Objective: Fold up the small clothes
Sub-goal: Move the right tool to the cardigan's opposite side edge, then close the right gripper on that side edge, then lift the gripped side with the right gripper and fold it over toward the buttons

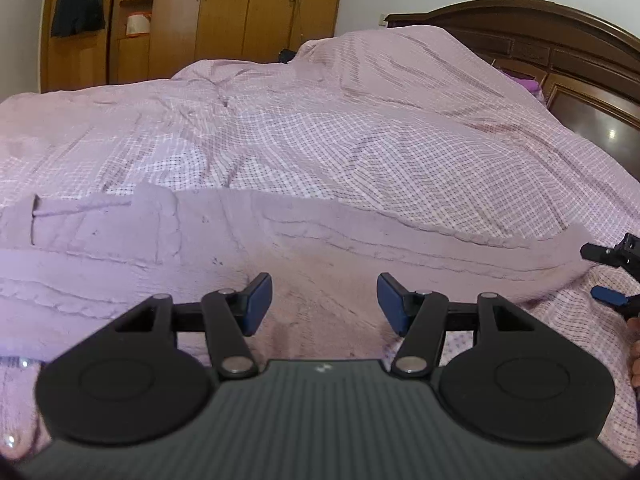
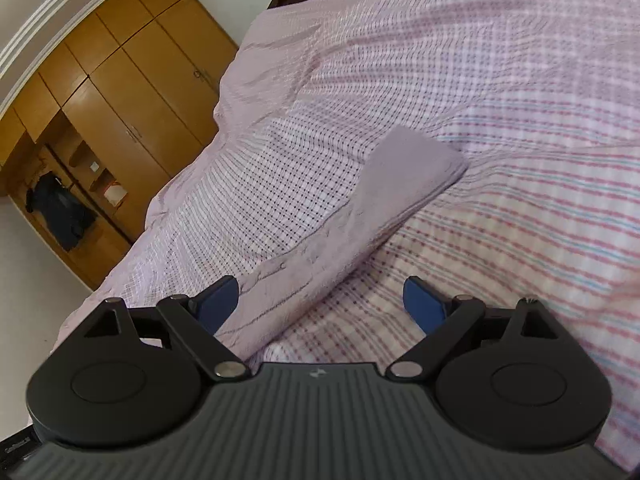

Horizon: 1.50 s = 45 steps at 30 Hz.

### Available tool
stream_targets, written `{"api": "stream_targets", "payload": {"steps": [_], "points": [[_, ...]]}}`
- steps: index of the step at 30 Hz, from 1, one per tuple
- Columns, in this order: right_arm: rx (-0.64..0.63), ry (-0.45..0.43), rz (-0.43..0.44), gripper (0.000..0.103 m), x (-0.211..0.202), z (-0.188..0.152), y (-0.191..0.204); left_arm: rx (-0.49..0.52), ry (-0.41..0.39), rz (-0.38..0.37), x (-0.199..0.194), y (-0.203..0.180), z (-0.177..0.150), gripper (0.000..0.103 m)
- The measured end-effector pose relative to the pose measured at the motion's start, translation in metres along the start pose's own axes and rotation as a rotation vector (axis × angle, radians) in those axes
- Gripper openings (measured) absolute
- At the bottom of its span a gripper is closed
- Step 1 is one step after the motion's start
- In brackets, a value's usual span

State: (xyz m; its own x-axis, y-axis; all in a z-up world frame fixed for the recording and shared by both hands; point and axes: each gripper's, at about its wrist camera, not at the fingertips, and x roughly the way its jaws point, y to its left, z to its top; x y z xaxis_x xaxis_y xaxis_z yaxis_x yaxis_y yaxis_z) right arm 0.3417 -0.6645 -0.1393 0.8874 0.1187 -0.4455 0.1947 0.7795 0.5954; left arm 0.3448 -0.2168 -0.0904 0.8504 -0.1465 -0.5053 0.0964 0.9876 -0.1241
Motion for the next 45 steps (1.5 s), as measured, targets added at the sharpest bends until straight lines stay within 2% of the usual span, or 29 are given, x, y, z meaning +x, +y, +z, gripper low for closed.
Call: {"api": "stream_targets", "payload": {"steps": [6, 11, 14, 15, 17, 19, 21, 26, 29, 30, 31, 34, 39, 45], "points": [[-0.026, 0.0, 0.005, 0.094, 0.03, 0.008, -0.001, -0.02, 0.002, -0.003, 0.01, 0.009, 0.003, 0.06], [0.022, -0.045, 0.037, 0.094, 0.05, 0.02, -0.015, -0.035, 0.01, -0.018, 0.013, 0.011, 0.002, 0.06], [0.077, -0.094, 0.017, 0.085, 0.059, 0.031, -0.026, -0.042, 0.01, -0.018, 0.015, 0.011, 0.003, 0.06], [0.106, -0.119, 0.014, 0.079, 0.06, 0.034, -0.032, -0.04, 0.013, -0.025, 0.016, 0.011, 0.003, 0.06], [0.181, -0.161, 0.039, 0.071, 0.06, 0.037, -0.047, -0.02, 0.019, -0.045, 0.016, 0.011, 0.004, 0.06], [0.253, -0.202, 0.095, 0.069, 0.059, 0.04, -0.063, -0.002, 0.021, -0.063, 0.013, 0.011, 0.008, 0.06], [0.302, -0.246, 0.115, 0.069, 0.058, 0.041, -0.072, 0.016, 0.0, -0.072, 0.008, 0.011, 0.012, 0.06], [0.289, -0.241, 0.085, 0.066, 0.066, 0.044, -0.07, 0.066, -0.029, -0.06, 0.0, 0.012, 0.018, 0.06], [0.286, -0.239, 0.063, 0.058, 0.068, 0.042, -0.069, 0.05, -0.026, -0.05, -0.002, 0.018, 0.019, 0.06], [0.29, -0.241, 0.053, 0.05, 0.069, 0.042, -0.069, 0.044, -0.025, -0.044, -0.002, 0.019, 0.019, 0.06], [0.295, -0.244, 0.042, 0.037, 0.065, 0.039, -0.07, 0.039, -0.023, -0.038, -0.003, 0.021, 0.019, 0.06], [0.302, -0.242, 0.013, 0.016, 0.062, 0.037, -0.073, 0.032, -0.017, -0.028, -0.005, 0.025, 0.018, 0.06], [0.282, -0.245, -0.003, 0.009, 0.061, 0.035, -0.07, 0.053, -0.019, -0.013, -0.013, 0.028, 0.02, 0.06], [0.236, -0.258, 0.022, 0.008, 0.06, 0.036, -0.06, 0.064, -0.038, 0.015, -0.031, 0.036, 0.029, 0.06]]}}
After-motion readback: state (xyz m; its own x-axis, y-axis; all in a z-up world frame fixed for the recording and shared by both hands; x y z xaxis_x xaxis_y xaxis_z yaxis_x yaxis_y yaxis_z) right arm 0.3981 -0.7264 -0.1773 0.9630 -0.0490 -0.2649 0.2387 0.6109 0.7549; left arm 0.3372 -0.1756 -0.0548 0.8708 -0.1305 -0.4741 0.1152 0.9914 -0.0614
